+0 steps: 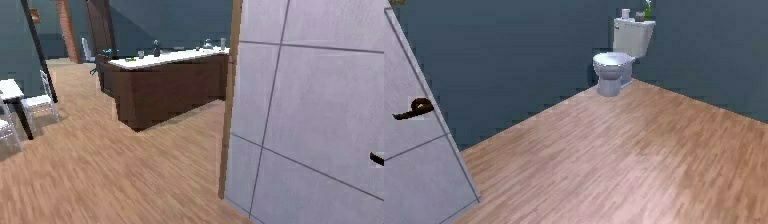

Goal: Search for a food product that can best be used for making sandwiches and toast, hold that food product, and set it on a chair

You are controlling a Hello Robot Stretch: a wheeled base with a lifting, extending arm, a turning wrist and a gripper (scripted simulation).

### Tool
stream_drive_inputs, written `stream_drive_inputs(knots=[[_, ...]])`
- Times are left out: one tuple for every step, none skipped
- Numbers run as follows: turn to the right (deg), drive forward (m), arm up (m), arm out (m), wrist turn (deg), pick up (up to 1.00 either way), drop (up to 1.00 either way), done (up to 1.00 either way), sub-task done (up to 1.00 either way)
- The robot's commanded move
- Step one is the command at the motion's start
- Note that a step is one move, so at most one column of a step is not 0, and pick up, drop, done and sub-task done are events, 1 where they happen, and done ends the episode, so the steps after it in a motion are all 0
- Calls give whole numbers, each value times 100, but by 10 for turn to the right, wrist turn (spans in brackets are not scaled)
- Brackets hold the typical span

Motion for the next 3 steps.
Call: stream_drive_inputs(knots=[[-90,0,0,0,0,0,0,0,0],[-30,0,0,0,0,0,0,0,0],[0,15,0,0,0,0,0,0,0]])
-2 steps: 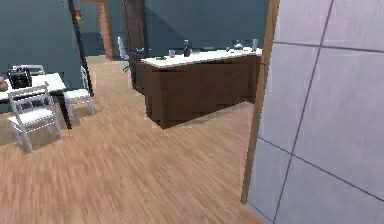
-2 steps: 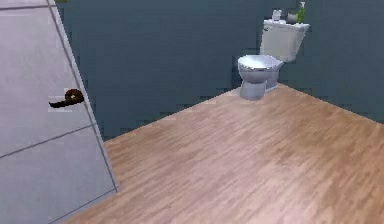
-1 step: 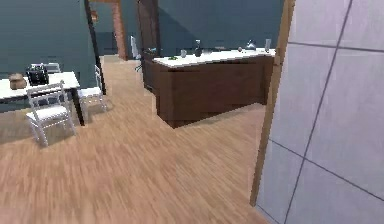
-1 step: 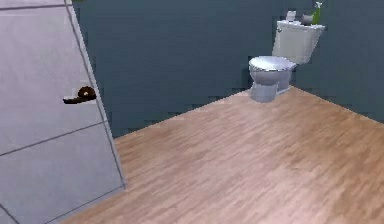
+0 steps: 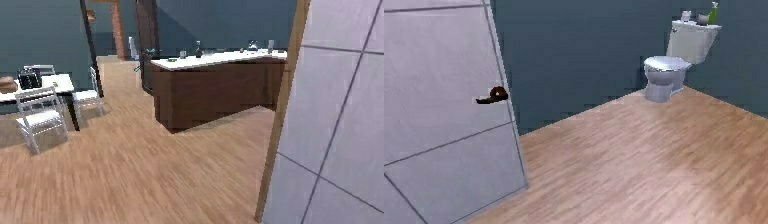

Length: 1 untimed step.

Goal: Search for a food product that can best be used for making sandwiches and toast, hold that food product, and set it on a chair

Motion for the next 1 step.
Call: stream_drive_inputs(knots=[[-390,0,0,0,0,0,0,0,0]])
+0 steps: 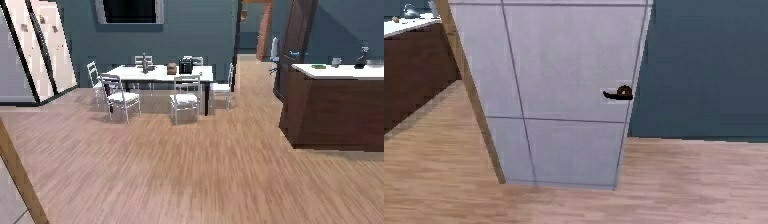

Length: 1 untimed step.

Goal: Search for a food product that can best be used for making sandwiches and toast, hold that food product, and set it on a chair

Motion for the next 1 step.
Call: stream_drive_inputs(knots=[[0,100,0,0,0,0,0,0,0]])
